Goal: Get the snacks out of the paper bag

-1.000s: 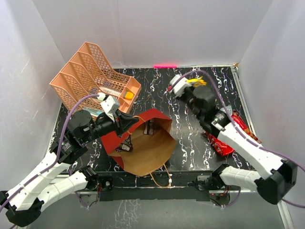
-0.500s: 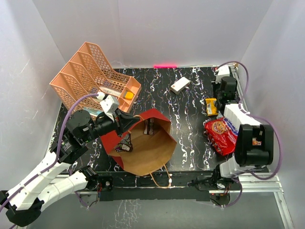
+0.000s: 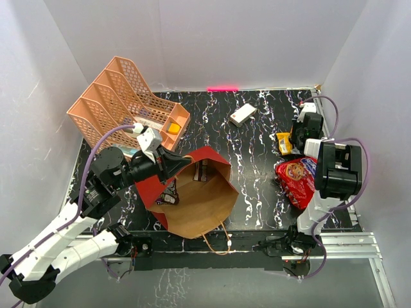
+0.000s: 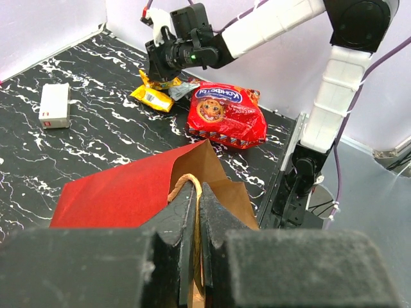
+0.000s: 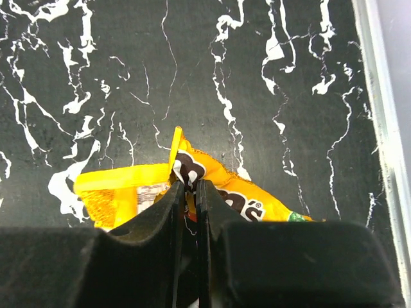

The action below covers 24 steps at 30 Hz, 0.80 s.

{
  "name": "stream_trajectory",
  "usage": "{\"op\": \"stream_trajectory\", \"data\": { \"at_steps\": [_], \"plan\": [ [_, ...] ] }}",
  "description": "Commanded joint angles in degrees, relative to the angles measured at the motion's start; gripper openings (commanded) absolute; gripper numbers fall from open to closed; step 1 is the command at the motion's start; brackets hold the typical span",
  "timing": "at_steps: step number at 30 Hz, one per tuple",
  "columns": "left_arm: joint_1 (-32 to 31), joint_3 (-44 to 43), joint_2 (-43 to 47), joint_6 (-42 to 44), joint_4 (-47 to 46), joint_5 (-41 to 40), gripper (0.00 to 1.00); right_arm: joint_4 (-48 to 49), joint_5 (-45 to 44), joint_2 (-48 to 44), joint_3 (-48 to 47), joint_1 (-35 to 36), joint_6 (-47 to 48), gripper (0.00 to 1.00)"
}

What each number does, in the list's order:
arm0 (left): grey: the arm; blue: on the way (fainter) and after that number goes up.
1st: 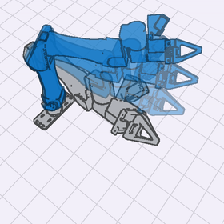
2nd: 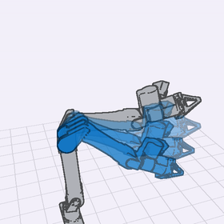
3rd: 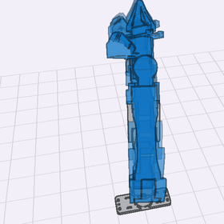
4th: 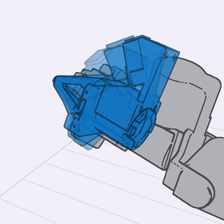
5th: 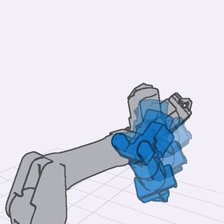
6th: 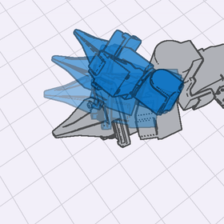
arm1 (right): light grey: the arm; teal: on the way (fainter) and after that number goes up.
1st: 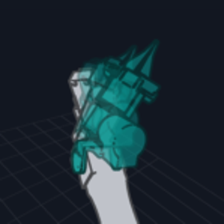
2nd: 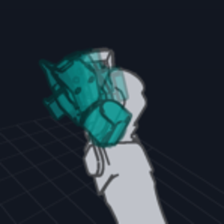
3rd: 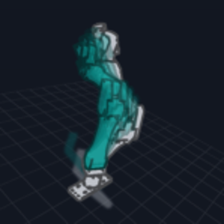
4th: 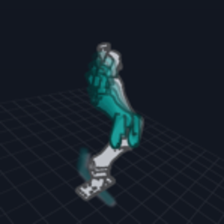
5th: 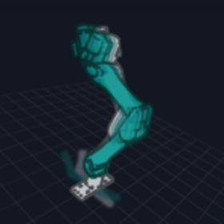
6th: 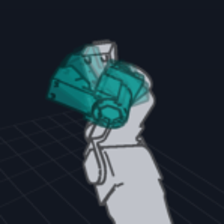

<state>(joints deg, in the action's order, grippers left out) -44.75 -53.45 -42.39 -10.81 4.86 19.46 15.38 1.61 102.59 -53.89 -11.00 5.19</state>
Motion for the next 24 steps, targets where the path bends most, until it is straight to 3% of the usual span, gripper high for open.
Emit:
{"op": "stream_trajectory", "data": {
  "at_steps": [1,3,8,12,15,19,24],
  "plan": [
    [-0.2,0.0,0.2,-0.2,-2.6,1.3,0.01,4.5,0.7,0.9,-1.9,-0.4,-1.6,0.08],
    [-0.2,0.1,0.3,-0.3,-2.8,1.3,0.01,4.4,-0.1,0.2,-1.2,-0.5,-1.8,0.13],
    [-0.2,0.1,0.3,-0.4,-2.7,1.4,0.01,1.8,-1.1,-7.1,-1.4,-0.5,-2.1,0.45],
    [-0.2,0.2,0.1,0.1,-2.2,1.1,0.01,-0.9,1.0,-15.0,-2.4,-0.5,-2.4,0.56],
    [-0.2,0.3,0.1,0.2,-2.5,1.1,0.01,-0.9,5.0,-20.5,-1.5,-0.4,-2.3,0.61],
    [-0.2,0.8,0.2,0.2,-2.8,1.2,0.01,5.4,17.8,-27.0,4.2,1.9,-2.4,0.66],
    [-0.2,0.4,0.0,0.8,-2.1,1.2,0.01,8.1,22.3,-34.5,9.9,15.8,3.3,0.71]
  ]
}}
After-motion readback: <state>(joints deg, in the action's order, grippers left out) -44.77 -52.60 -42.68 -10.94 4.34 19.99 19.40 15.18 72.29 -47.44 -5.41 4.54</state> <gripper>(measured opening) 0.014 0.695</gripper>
